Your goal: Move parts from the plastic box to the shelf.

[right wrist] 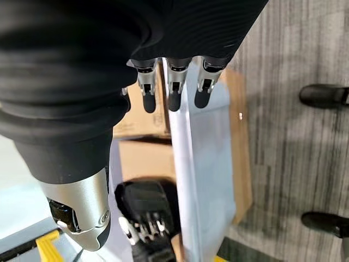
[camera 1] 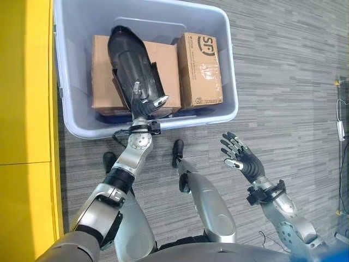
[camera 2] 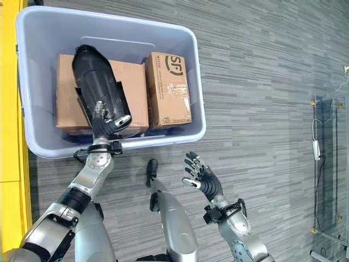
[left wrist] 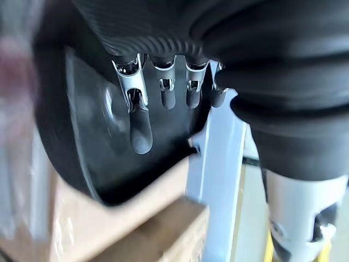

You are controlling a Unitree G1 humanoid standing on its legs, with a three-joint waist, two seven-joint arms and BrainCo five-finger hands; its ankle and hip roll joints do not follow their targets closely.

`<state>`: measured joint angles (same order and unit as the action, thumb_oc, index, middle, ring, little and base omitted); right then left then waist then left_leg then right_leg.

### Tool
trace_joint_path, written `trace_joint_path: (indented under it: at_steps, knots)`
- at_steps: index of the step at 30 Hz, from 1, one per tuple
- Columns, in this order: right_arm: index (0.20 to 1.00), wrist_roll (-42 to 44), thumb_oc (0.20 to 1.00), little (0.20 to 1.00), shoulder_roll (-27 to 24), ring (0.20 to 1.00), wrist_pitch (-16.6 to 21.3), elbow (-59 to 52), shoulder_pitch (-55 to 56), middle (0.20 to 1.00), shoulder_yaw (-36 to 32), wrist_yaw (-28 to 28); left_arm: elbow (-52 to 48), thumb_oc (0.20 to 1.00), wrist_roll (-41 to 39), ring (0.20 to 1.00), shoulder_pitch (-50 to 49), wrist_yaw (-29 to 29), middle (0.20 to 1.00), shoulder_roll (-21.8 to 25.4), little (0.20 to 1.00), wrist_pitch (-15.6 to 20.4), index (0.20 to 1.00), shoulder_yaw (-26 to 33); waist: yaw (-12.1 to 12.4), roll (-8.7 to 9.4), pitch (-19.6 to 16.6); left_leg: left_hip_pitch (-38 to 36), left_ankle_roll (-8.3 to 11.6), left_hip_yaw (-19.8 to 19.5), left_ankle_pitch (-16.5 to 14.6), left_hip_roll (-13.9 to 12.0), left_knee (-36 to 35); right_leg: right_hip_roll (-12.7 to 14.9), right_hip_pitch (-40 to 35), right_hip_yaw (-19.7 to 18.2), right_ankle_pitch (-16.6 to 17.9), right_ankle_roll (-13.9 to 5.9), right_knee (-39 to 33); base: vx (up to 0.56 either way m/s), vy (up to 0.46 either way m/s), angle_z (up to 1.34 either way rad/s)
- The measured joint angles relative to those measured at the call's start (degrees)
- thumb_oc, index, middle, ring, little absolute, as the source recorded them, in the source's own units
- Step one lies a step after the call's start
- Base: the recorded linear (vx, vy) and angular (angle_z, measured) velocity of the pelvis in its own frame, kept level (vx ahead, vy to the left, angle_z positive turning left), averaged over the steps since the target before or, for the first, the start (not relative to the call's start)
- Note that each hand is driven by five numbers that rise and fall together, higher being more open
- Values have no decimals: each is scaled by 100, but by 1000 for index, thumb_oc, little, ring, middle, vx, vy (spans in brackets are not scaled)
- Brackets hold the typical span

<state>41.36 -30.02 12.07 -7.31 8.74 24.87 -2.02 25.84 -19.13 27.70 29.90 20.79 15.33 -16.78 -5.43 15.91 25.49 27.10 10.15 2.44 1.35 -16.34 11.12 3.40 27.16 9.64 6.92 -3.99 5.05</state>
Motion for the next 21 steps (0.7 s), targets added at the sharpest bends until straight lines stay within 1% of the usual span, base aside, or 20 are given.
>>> trace_joint_path:
  at_steps: [1, 4, 11, 12, 15, 17, 21]
  knots:
    - [1000, 0, 1000, 1000, 2, 1000, -6, -2, -5, 1000, -1, -1, -57, 1000, -3, 1000, -40, 0, 1000, 46, 1000, 2, 1000, 68, 33, -5, 4, 4, -7, -9, 4, 19, -2, 18, 0, 6, -27, -38, 3, 2, -4, 6]
    - [1000, -1, 1000, 1000, 2, 1000, -34, -2, 1, 1000, -17, 6, -545, 1000, -2, 1000, -220, 4, 1000, 99, 1000, 38, 1000, 236, 31, -16, 12, 27, -33, -19, 22, 63, -3, 69, 0, 36, -27, -39, 13, 1, 6, 8]
    - [1000, -2, 1000, 1000, 28, 1000, -40, -18, 1, 1000, -55, 10, -1228, 1000, 9, 1000, -198, 3, 1000, 122, 1000, 153, 1000, 236, 105, -64, 47, 50, -41, -49, 26, 79, 5, 81, 10, 51, -27, -39, 27, -1, 1, 2]
    - [1000, -2, 1000, 1000, 27, 1000, -40, -30, 0, 1000, -92, 13, -1235, 1000, 11, 1000, -177, 12, 1000, 112, 1000, 164, 1000, 232, 103, -91, 67, 49, -42, -53, 27, 79, 5, 79, 12, 50, -27, -39, 29, 0, 0, 0]
    - [1000, -2, 1000, 1000, 28, 1000, -39, -36, 1, 1000, -99, 22, -1211, 1000, 13, 1000, -66, 56, 1000, 9, 1000, 165, 1000, 221, 83, -99, 72, 61, -46, -54, 38, 81, 18, 78, 61, 51, -11, -17, 114, -35, 3, 0]
    - [1000, -2, 1000, 1000, 25, 1000, -46, -46, -12, 1000, -88, 43, -1176, 1000, 11, 1000, 67, 161, 1000, -5, 1000, 165, 1000, 233, 45, -100, 73, 86, -54, -76, 31, 78, 34, 84, 92, 51, -60, -66, 160, 32, -8, 1]
    - [1000, -2, 1000, 1000, 24, 1000, -46, -46, -11, 1000, -70, 77, -692, 1000, 7, 1000, 275, 365, 1000, -42, 1000, 179, 1000, 343, -4, -100, 73, 89, -55, -94, 30, 69, 50, 75, 92, 49, -61, -67, 172, 0, 0, 0]
